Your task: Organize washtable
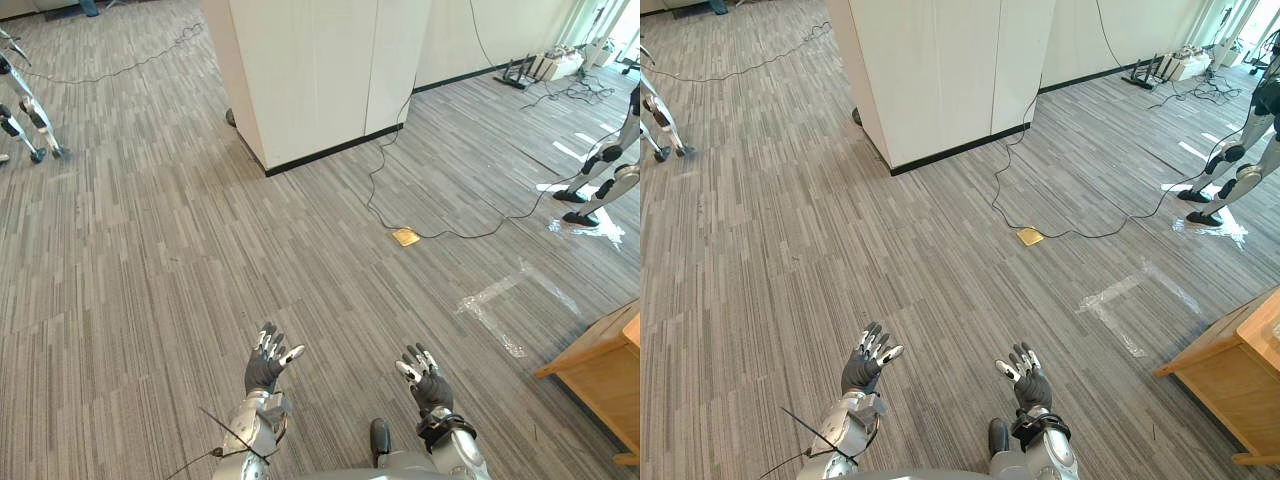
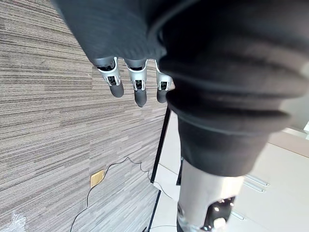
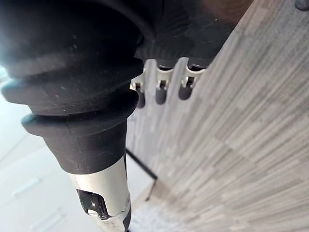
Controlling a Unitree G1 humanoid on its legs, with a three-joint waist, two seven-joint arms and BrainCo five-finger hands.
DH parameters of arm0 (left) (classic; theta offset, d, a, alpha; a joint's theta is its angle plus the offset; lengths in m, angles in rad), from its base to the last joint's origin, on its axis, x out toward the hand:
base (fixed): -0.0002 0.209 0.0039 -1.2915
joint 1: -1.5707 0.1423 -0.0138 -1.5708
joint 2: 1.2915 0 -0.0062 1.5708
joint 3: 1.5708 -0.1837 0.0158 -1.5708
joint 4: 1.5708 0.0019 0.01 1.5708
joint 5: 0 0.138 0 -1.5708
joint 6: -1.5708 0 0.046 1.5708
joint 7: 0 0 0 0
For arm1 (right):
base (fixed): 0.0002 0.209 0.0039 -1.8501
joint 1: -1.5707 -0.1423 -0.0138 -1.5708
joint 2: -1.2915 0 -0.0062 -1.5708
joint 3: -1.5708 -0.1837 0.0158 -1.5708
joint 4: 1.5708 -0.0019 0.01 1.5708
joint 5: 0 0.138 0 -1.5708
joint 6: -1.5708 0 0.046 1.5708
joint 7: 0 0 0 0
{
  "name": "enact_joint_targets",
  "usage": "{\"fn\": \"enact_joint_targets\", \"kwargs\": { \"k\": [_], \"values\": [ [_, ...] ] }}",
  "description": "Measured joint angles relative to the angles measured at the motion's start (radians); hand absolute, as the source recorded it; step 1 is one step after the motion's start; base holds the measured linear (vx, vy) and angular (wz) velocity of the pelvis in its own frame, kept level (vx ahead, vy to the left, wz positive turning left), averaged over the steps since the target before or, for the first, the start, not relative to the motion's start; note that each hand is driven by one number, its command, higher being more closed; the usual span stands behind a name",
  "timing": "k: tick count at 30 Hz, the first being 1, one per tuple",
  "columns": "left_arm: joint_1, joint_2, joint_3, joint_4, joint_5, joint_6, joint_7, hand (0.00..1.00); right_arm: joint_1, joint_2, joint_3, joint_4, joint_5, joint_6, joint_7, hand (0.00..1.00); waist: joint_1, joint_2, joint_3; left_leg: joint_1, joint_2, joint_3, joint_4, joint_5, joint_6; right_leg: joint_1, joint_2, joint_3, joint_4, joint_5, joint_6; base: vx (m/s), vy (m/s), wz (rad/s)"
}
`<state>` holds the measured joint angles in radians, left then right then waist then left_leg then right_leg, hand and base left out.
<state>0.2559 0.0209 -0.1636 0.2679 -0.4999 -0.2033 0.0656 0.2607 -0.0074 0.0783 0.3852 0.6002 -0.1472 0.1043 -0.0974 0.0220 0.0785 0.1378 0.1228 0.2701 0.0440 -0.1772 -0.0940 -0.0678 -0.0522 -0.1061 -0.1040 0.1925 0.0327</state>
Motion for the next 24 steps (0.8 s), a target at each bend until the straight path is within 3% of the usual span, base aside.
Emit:
{"fn": "enact_joint_targets", "kwargs": {
  "k": [10, 15, 17, 19, 20, 21, 22, 24],
  "values": [
    [0.034, 0.003, 0.02, 0.0, 0.011, 0.005, 0.028, 0.0, 0.03, -0.001, -0.035, 0.032, -0.015, 0.0, -0.065, 0.0, 0.01, -0.017, 0.023, -0.006, 0.0, -0.007, -0.006, -0.001, 0.001, 0.001, -0.01, -0.025, 0.0, -0.021, 0.017, 0.0, 0.002, 0.06],
    [0.036, 0.001, 0.015, -0.001, 0.039, 0.019, 0.046, 0.0, 0.034, -0.009, -0.063, 0.036, -0.043, 0.001, -0.116, 0.0, 0.059, -0.024, 0.032, -0.058, -0.012, -0.033, 0.03, -0.036, 0.034, -0.006, -0.042, -0.108, 0.006, -0.062, 0.045, 0.05, 0.051, 0.27],
    [0.034, 0.0, -0.003, -0.006, 0.041, 0.023, 0.045, 0.0, 0.017, -0.022, -0.063, 0.036, -0.049, 0.001, -0.12, 0.0, 0.058, -0.012, 0.044, -0.084, -0.021, -0.05, 0.059, -0.056, 0.052, -0.042, -0.075, -0.132, 0.096, -0.115, 0.067, 0.1, 0.139, 0.47],
    [0.038, 0.001, -0.04, -0.021, 0.042, 0.027, 0.042, 0.0, 0.013, -0.027, -0.059, 0.026, -0.052, 0.001, -0.118, 0.0, 0.057, -0.018, 0.057, -0.085, -0.054, -0.083, 0.092, -0.09, 0.077, -0.126, -0.168, -0.148, 0.37, -0.232, 0.074, 0.15, 0.209, 0.67],
    [0.039, 0.0, -0.048, -0.031, 0.042, 0.03, 0.041, 0.0, 0.015, -0.031, -0.058, 0.018, -0.052, 0.001, -0.115, 0.0, 0.056, -0.024, 0.065, -0.075, -0.07, -0.103, 0.099, -0.101, 0.094, -0.153, -0.199, -0.141, 0.474, -0.251, 0.077, 0.19, 0.198, 0.73],
    [0.032, -0.004, -0.058, -0.045, 0.042, 0.031, 0.041, 0.0, 0.012, -0.039, -0.058, 0.008, -0.051, 0.001, -0.107, 0.0, 0.052, -0.02, 0.09, -0.042, -0.088, -0.135, 0.106, -0.114, 0.107, -0.26, -0.239, -0.102, 0.728, -0.249, 0.066, 0.2, 0.159, 0.56],
    [0.036, 0.002, -0.072, -0.046, 0.042, 0.031, 0.042, 0.0, 0.021, -0.036, -0.043, 0.004, -0.051, 0.002, -0.096, 0.0, 0.056, 0.008, 0.103, -0.005, -0.071, -0.155, 0.11, -0.134, 0.116, -0.323, -0.201, -0.054, 0.812, -0.321, 0.069, 0.25, 0.131, 0.44],
    [0.024, 0.036, -0.073, -0.045, 0.041, 0.031, 0.041, 0.0, 0.032, -0.029, -0.026, -0.029, -0.049, 0.002, -0.077, 0.0, 0.047, 0.02, 0.104, 0.034, -0.051, -0.183, 0.092, -0.151, 0.115, -0.369, -0.119, -0.035, 0.687, -0.34, 0.052, 0.37, 0.077, 0.45]
  ]
}}
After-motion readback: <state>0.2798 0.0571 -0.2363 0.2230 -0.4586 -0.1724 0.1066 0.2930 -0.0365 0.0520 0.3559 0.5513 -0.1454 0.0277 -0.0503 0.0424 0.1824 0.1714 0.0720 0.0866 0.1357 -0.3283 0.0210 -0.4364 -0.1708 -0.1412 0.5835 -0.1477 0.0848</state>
